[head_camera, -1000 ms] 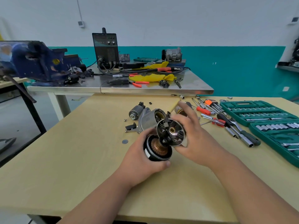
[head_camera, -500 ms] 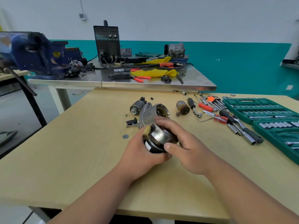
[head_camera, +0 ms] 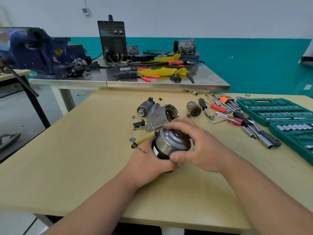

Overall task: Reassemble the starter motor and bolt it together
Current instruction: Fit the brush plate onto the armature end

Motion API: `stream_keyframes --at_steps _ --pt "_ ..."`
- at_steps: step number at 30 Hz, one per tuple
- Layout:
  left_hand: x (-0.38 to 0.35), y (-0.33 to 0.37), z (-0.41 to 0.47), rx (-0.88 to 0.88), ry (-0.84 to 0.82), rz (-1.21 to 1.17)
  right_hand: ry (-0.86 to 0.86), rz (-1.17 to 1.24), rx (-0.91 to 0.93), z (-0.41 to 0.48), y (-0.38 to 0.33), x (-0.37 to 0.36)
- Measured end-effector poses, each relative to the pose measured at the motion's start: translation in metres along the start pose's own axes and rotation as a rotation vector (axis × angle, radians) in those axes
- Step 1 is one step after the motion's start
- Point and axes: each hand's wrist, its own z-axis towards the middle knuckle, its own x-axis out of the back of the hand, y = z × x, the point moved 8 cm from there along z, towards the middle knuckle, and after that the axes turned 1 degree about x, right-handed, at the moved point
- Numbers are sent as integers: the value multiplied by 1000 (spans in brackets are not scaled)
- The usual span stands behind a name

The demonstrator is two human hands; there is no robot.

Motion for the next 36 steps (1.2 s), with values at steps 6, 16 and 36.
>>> stream_keyframes --at_steps 6,16,36 --pt "-10 -16 3 122 -105 -305 -189 344 -73 7 9 -2" --pt "-17 -11 3 122 -157 -558 33 267 -125 17 7 4" --pt "-26 10 -7 138 -341 -675 -27 508 162 20 -22 -5"
